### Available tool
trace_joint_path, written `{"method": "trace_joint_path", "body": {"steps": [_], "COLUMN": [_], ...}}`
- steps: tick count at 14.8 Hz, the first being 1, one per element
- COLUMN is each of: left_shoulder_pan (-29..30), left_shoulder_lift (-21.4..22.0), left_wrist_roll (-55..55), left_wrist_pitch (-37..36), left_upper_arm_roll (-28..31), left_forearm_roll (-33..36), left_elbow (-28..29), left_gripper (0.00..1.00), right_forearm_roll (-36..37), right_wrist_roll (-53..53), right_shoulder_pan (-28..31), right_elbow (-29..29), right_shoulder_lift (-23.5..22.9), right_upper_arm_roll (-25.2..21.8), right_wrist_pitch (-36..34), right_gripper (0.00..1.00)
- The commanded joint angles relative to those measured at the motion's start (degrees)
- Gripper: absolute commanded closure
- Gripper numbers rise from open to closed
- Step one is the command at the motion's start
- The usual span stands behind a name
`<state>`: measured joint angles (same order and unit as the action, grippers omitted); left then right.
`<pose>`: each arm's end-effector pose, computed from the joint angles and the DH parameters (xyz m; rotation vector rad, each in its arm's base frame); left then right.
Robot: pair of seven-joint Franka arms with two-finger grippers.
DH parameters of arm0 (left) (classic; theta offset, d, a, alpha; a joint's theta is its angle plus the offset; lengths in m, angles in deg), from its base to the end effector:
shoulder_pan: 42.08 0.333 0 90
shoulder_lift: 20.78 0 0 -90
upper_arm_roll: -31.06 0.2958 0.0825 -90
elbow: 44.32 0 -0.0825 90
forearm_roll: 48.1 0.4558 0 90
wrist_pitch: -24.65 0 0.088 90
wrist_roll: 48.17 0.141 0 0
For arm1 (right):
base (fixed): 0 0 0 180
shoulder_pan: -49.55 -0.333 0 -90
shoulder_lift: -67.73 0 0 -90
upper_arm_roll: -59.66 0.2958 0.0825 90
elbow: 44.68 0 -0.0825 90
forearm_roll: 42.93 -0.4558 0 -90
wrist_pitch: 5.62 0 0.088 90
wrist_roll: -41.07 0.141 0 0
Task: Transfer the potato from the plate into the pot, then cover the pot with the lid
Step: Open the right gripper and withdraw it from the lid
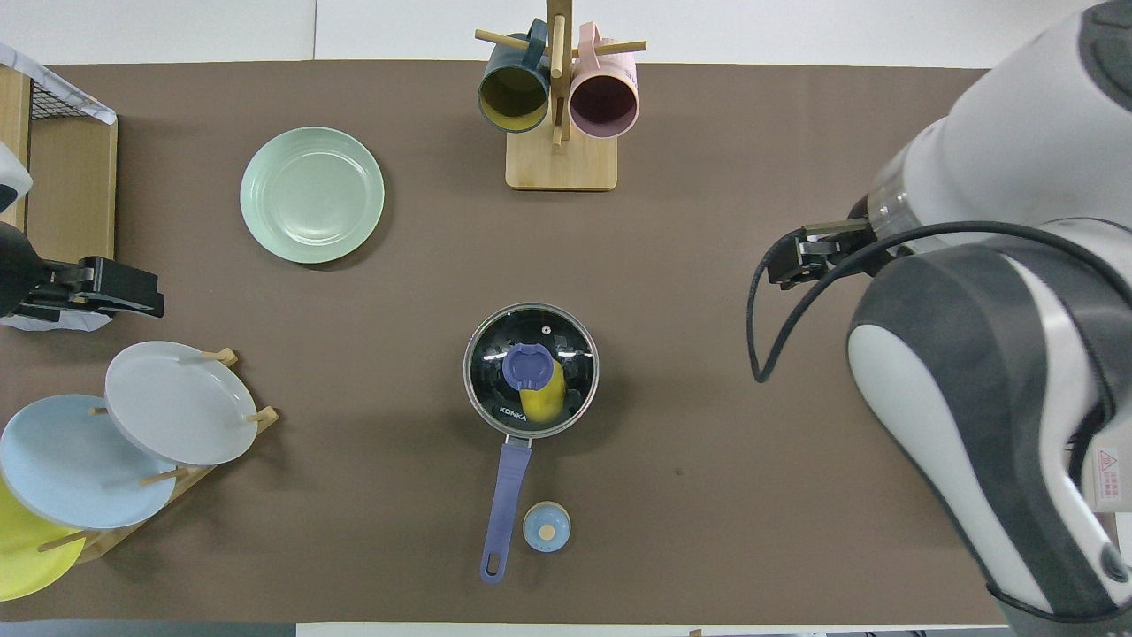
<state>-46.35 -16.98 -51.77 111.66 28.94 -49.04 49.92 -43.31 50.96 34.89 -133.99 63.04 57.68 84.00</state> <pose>0.5945 -0.0695 0.5666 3.1305 -0.0766 -0.0954 0.6278 0.1428 0.5243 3.1272 0.0758 -0.1184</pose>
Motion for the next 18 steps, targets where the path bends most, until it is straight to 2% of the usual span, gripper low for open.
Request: {"method": "trace_joint_path", "body": {"steps": [1,5,8,12,18], "left_shoulder_pan": [0.5,0.6,0.6,1.0,1.0], "left_shoulder_lift": [0.5,0.6,0.6,0.6,0.5], "left_wrist_roll": [-0.2,-0.4,-0.4,-0.4,-0.4], "left_wrist_pitch": [0.1,-0.3,-0.3,-0.3,-0.3], "left_upper_arm_roll": [-0.8,-0.7,-0.7,-0.5,-0.5], "left_forearm_roll": [0.4,0.4,0.4,0.4,0.4], "left_elbow": [0.4,0.4,0.4,0.4,0.4], "left_gripper": [0.0,0.0,0.0,0.0,0.0], "right_forearm_roll": [0.5,0.7,1.0,1.2,1.2], "right_wrist_roll": [-8.4,-11.6,-11.6,-11.5,-11.4], "right_shoulder_pan": [5.1,7.7,8.3,10.1,10.5], "right_elbow": [-2.3,-3.5,-7.1,-6.2,-5.8], "right_shoulder_lift": [2.5,3.7,6.3,5.4,5.8], "right_upper_arm_roll": [0.7,0.7,0.7,0.7,0.7], "right_wrist_pitch": [-0.5,-3.1,-2.4,0.5,-0.2], "right_gripper": [0.0,0.0,0.0,0.0,0.0]}}
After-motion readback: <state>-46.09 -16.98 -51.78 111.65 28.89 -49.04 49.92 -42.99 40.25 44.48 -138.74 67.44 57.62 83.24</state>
